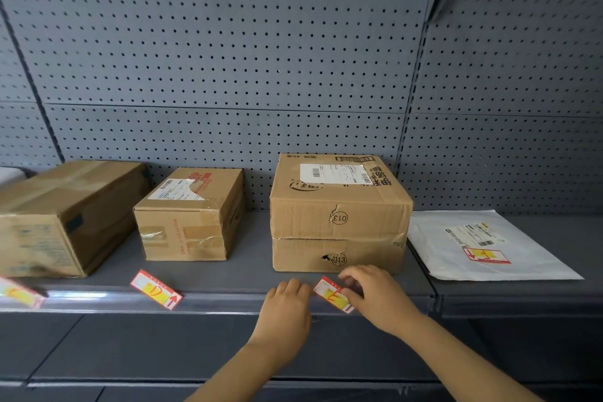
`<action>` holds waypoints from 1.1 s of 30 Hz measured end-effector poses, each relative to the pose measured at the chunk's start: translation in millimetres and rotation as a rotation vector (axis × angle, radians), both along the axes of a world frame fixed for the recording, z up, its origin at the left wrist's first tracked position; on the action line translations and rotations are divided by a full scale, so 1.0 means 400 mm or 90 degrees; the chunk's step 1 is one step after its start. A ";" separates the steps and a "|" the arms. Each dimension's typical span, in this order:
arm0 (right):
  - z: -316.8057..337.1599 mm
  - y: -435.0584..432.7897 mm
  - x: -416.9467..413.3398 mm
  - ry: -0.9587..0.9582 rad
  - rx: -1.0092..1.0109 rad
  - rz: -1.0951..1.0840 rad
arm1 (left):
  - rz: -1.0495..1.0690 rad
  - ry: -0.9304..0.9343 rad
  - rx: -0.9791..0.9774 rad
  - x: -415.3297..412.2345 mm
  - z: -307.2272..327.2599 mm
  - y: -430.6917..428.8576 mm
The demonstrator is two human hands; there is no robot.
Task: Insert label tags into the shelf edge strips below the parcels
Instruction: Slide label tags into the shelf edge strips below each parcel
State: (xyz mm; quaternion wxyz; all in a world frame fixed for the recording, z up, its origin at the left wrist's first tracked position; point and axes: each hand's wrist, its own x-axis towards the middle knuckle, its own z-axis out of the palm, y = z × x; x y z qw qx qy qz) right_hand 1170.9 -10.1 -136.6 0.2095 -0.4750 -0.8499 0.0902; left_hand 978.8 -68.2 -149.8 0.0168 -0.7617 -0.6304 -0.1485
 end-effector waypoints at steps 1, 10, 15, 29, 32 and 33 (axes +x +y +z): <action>0.010 -0.003 0.010 0.005 -0.001 -0.008 | -0.003 -0.008 0.009 -0.004 0.011 0.001; 0.069 -0.030 0.145 0.036 0.017 -0.104 | -0.109 0.003 0.056 0.096 0.103 0.053; 0.073 -0.050 0.230 0.051 0.007 -0.165 | -0.220 -0.013 0.074 0.210 0.111 0.092; 0.042 0.091 0.578 0.083 -0.062 -0.342 | -0.309 -0.036 0.065 0.557 0.125 0.268; 0.033 0.148 0.633 0.083 -0.061 -0.379 | -0.303 -0.052 0.061 0.611 0.129 0.311; 0.031 0.165 0.645 0.073 -0.065 -0.388 | -0.301 -0.054 0.060 0.624 0.128 0.324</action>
